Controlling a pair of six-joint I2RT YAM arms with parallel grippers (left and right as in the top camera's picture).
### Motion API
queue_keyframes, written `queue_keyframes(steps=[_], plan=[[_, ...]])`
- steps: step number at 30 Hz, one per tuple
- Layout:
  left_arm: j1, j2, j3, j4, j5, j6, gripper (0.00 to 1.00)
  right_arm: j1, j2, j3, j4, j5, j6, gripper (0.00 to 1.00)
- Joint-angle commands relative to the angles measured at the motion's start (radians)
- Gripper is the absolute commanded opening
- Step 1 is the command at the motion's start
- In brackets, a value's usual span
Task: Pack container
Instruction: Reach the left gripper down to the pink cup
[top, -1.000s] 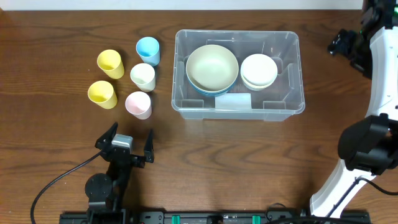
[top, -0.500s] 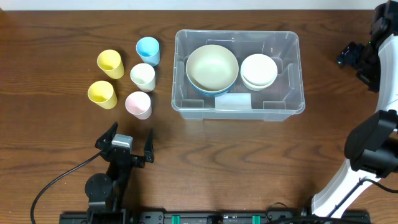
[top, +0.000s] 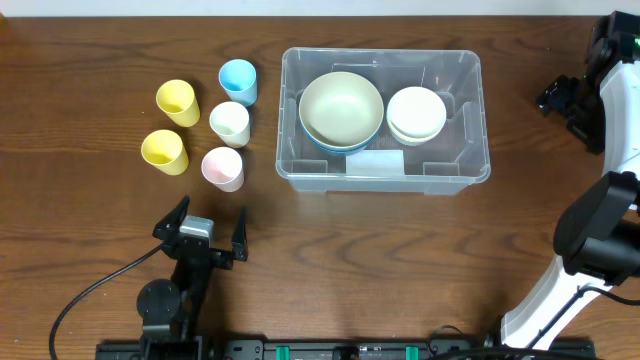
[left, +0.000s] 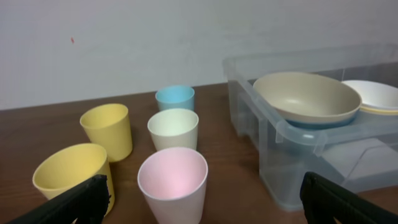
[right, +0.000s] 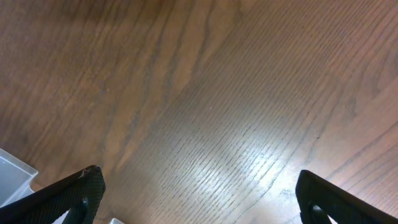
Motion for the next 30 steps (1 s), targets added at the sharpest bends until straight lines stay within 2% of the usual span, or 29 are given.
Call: queue_keyframes(steps=[1,6,11,15,18,20,23,24,27,29,30], plan=[[0.005,-0.006,-0.017,0.037,0.006,-0.001,0.98,-0.005,-0.005,-0.006,0.002,0.022,0.02,0.99],[0.004,-0.006,-0.017,0.115,0.002,-0.005,0.98,-0.005,-0.005,-0.006,0.002,0.022,0.019,0.99],[0.005,-0.006,-0.013,0.224,0.154,-0.016,0.98,-0.005,-0.005,-0.006,0.002,0.022,0.02,0.99],[0.007,0.026,0.06,0.216,0.092,-0.016,0.98,-0.005,-0.005,-0.006,0.002,0.022,0.019,0.99],[0.021,0.127,0.202,0.149,0.084,-0.016,0.98,-0.005,-0.005,-0.006,0.002,0.022,0.02,0.99],[0.034,0.243,0.352,0.039,0.1,-0.005,0.98,-0.005,-0.005,-0.006,0.002,0.022,0.019,0.99],[0.04,0.453,0.594,-0.111,0.243,0.118,0.98,-0.005,-0.005,-0.006,0.002,0.022,0.02,0.99],[0.04,0.521,0.657,-0.127,0.311,0.122,0.98,-0.005,-0.005,-0.006,0.002,0.022,0.019,0.99],[0.04,0.658,0.754,-0.158,0.422,0.092,0.98,-0.005,-0.005,-0.006,0.002,0.022,0.019,0.99],[0.04,0.73,0.778,-0.156,0.419,0.078,0.98,-0.005,-0.005,-0.006,0.002,0.022,0.02,0.99],[0.042,0.756,0.787,-0.162,0.39,0.035,0.98,-0.005,-0.005,-0.006,0.002,0.022,0.02,0.99]])
